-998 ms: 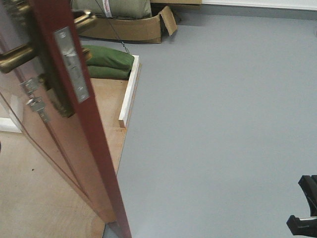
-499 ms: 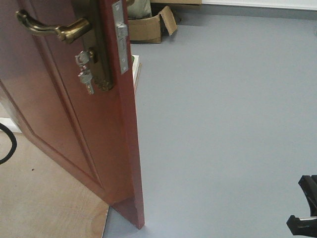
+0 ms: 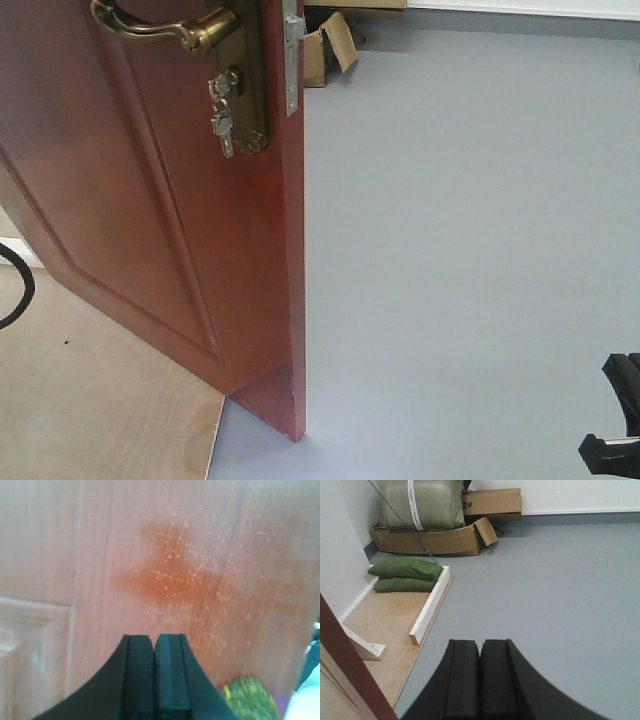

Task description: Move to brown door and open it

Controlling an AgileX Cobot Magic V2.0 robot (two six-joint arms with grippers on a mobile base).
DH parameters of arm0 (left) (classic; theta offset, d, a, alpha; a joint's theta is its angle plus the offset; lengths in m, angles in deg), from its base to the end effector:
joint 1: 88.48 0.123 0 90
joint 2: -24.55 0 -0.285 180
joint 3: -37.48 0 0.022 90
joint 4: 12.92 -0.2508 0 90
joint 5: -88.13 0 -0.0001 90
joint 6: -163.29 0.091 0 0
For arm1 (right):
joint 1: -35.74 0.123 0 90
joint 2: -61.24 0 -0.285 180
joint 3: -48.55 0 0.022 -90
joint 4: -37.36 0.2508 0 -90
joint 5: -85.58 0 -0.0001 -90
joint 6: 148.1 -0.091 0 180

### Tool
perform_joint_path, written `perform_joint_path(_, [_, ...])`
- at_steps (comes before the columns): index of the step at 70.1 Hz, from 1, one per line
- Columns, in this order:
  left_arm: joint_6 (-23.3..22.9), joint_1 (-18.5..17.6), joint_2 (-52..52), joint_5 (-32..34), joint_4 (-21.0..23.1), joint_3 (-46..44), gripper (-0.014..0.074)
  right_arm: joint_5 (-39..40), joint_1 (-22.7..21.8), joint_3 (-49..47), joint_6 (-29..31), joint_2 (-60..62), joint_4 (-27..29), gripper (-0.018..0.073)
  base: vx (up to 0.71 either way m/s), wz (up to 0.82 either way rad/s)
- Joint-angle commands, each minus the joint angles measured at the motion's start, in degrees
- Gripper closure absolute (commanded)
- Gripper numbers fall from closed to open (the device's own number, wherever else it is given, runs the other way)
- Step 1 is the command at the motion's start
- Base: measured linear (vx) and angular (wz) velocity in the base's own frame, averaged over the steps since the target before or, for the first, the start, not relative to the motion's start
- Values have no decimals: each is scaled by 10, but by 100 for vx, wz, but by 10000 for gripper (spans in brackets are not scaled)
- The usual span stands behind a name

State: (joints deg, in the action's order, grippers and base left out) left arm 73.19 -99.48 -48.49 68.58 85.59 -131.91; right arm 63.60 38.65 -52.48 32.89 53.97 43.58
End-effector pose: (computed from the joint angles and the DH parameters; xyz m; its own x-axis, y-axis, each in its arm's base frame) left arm 0.2381 -0.0770 0.4592 0.0782 -0.1676 -0.9827 0.5196 0.8482 -0.1033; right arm 0.0522 0.0064 0.1691 -0.3167 0.0673 -0.9461 -0.0630 0.9938 0.0918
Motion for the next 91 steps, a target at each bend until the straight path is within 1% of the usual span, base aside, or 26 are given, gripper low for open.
perform_joint_path(1, [-3,-3,12,-12,65,-15,580,46,-1,1,6,9,-3,559,0,0])
perform_joint_path(49, [-3,-3,12,-12,65,-15,580,46,-1,1,6,9,-3,559,1,0])
perform_joint_path(91, [-3,-3,12,-12,65,-15,580,46,-1,1,6,9,-3,559,10,-2])
